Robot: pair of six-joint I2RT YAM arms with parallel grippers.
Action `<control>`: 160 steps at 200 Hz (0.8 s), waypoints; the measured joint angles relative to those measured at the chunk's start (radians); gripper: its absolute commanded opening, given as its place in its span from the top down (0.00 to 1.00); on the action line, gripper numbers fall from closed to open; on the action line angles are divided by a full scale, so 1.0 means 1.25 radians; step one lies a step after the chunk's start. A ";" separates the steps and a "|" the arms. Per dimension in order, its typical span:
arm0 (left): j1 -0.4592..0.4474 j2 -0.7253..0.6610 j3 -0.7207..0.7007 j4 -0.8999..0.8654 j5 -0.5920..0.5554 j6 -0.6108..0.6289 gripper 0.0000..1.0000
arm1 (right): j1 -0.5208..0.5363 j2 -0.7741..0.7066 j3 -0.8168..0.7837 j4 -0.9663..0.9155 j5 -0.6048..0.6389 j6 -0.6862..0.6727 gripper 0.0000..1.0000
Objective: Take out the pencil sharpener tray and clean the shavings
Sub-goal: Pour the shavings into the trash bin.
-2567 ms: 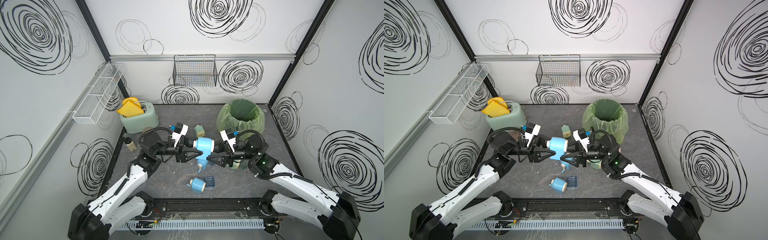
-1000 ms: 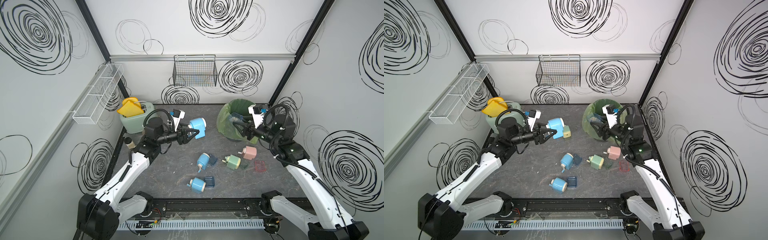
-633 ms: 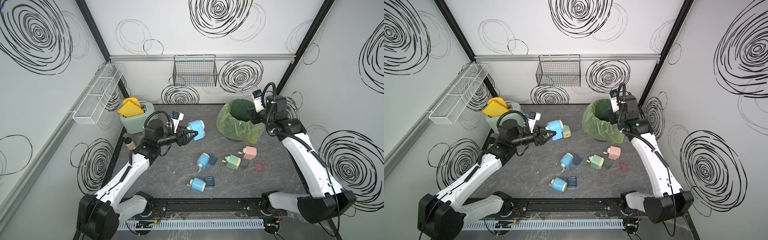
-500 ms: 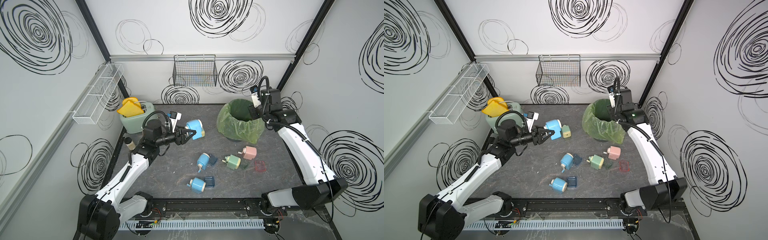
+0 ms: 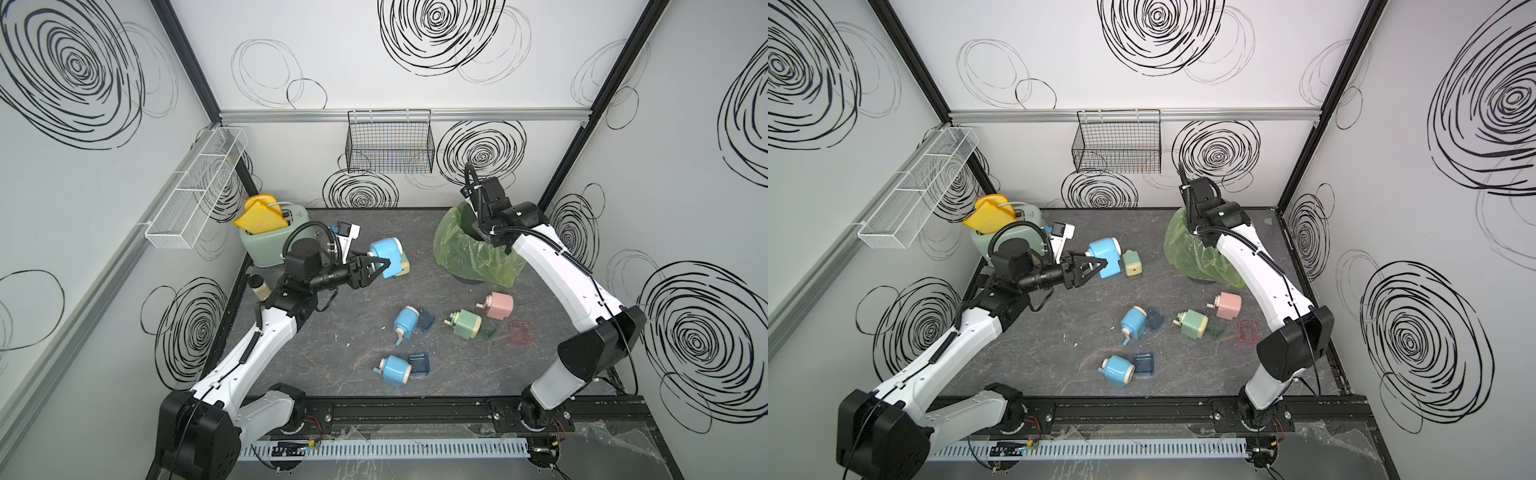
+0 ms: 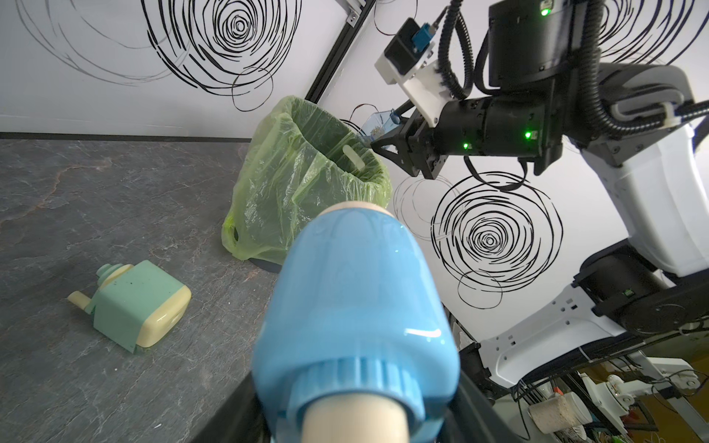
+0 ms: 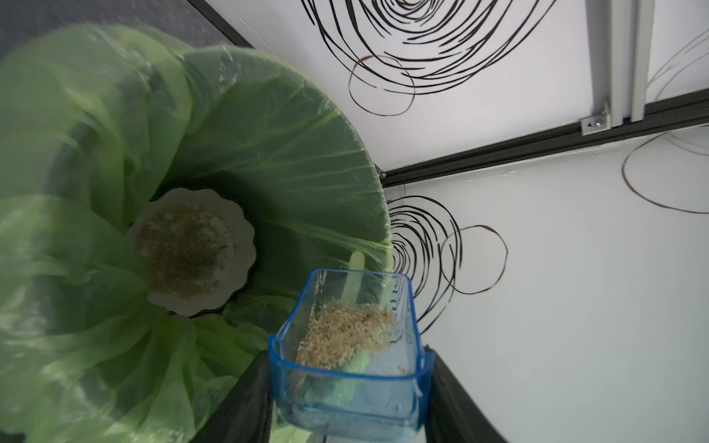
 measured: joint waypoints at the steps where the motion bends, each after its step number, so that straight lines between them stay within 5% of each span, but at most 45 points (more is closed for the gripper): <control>1: 0.000 0.000 0.000 0.000 0.000 0.000 0.61 | 0.000 -0.001 -0.003 0.001 0.006 -0.005 0.57; 112: 0.013 0.000 -0.003 0.012 0.012 -0.018 0.61 | 0.052 -0.121 -0.201 0.181 0.129 -0.362 0.52; 160: 0.013 0.000 -0.003 0.019 0.013 -0.021 0.62 | 0.050 -0.160 -0.266 0.232 0.111 -0.496 0.60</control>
